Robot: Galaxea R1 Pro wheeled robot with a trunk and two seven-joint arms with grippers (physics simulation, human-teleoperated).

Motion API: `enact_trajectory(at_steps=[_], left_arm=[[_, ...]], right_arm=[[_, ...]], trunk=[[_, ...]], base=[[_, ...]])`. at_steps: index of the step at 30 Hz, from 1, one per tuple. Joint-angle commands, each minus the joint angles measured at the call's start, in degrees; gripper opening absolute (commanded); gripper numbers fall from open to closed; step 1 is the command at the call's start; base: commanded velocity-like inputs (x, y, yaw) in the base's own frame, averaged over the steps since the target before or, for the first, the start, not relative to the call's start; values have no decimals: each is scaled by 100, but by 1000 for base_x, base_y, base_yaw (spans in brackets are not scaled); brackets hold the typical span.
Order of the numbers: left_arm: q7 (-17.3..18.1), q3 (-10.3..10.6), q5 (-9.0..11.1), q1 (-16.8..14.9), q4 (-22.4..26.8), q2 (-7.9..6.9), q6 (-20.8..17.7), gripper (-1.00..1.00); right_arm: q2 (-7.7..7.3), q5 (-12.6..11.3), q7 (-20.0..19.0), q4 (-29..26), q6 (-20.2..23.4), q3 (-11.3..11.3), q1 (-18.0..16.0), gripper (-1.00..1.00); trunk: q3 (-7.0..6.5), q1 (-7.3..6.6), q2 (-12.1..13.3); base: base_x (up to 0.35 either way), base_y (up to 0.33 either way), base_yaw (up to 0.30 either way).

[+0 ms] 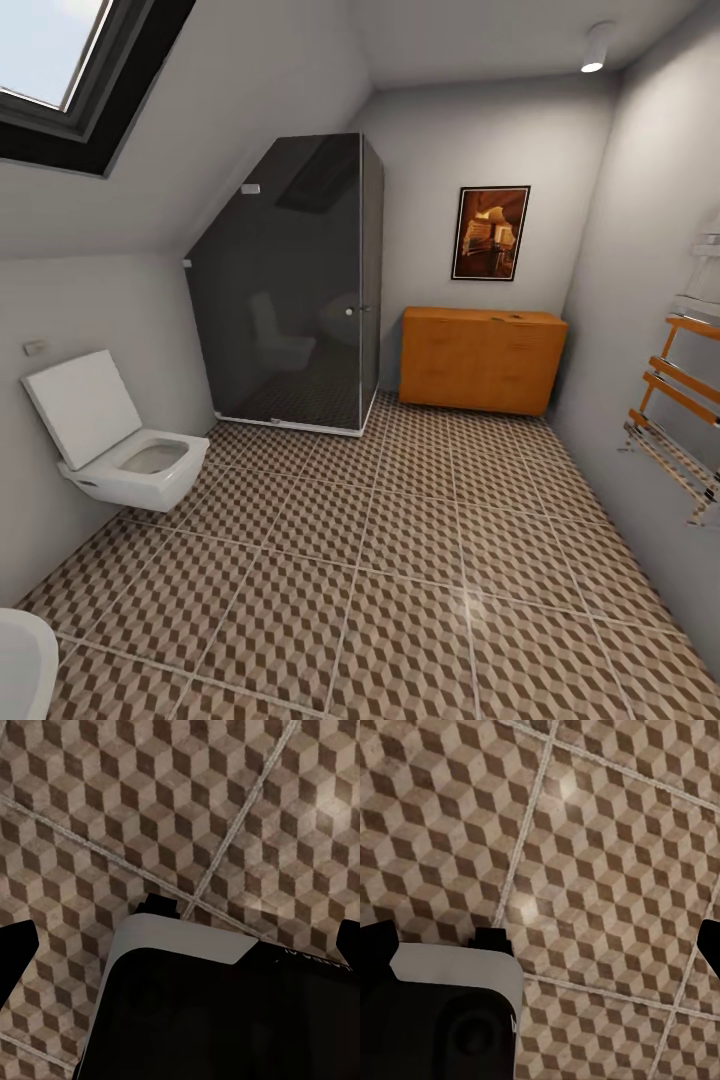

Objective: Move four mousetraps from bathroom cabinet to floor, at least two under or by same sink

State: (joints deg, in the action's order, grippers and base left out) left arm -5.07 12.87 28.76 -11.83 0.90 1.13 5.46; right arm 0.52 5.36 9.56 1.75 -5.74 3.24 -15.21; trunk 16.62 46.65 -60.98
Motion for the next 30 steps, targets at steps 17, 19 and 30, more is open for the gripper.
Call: enact_trajectory(at_steps=[17,19,30], left_arm=[[-2,32,69,-3,-5,117,-57,100],[9,47,63,-3,-4,116,-78,100],[31,73,43,-3,6,102,-313,100]], right_arm=[[-14,53,29,19,-10,28,-8,100],[-18,53,29,19,-12,28,-8,100],[-13,53,42,19,-7,28,-8,100]], trunk=[[7,0,-4],[7,0,-4],[7,0,-4]], base=[[39,0,0],[255,0,0],[306,0,0]])
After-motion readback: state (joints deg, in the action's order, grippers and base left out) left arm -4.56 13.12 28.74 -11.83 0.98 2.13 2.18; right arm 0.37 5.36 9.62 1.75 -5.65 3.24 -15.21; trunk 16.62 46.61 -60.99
